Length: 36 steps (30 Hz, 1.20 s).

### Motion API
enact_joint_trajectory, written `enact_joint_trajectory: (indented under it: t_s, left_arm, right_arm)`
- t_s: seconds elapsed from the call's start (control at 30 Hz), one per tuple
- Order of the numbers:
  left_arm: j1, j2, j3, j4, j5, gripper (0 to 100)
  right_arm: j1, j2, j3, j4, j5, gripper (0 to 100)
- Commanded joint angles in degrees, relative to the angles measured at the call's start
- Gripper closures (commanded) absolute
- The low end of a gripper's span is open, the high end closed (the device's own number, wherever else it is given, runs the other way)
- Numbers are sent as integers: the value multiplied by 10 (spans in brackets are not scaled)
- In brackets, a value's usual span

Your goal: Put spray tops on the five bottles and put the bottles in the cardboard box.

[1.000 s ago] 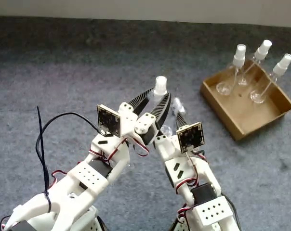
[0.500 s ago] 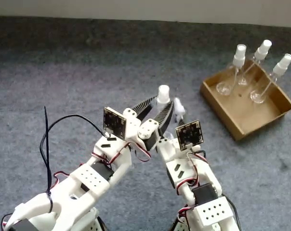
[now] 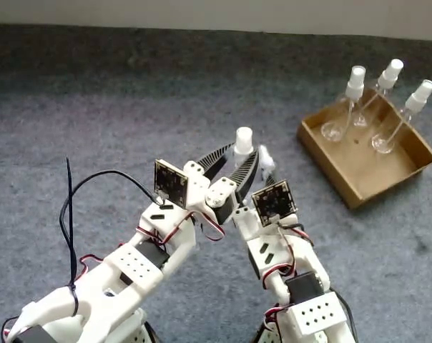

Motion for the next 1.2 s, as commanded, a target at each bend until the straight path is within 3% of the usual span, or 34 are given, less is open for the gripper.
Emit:
enact_joint_trajectory:
  t_s: [0.0,0.17,0.4,0.9,1.03,1.17]
  left_arm:
    - [13,-4,-3,-4,4,994]
    - [14,-4,10,-5,3,994]
    - [42,-4,30,-7,-87,994]
    - [8,-5,14,-8,-90,986]
    - [7,-5,17,-6,-90,888]
    - [3,-5,19,-4,-87,816]
  right_arm:
    - [15,-10,7,4,2,896]
    - [15,-10,5,4,2,896]
    - [15,-10,-31,51,2,896]
    - [38,-10,-48,63,-2,896]
    - [50,-10,-50,63,-59,896]
    - [50,-10,-49,63,-62,896]
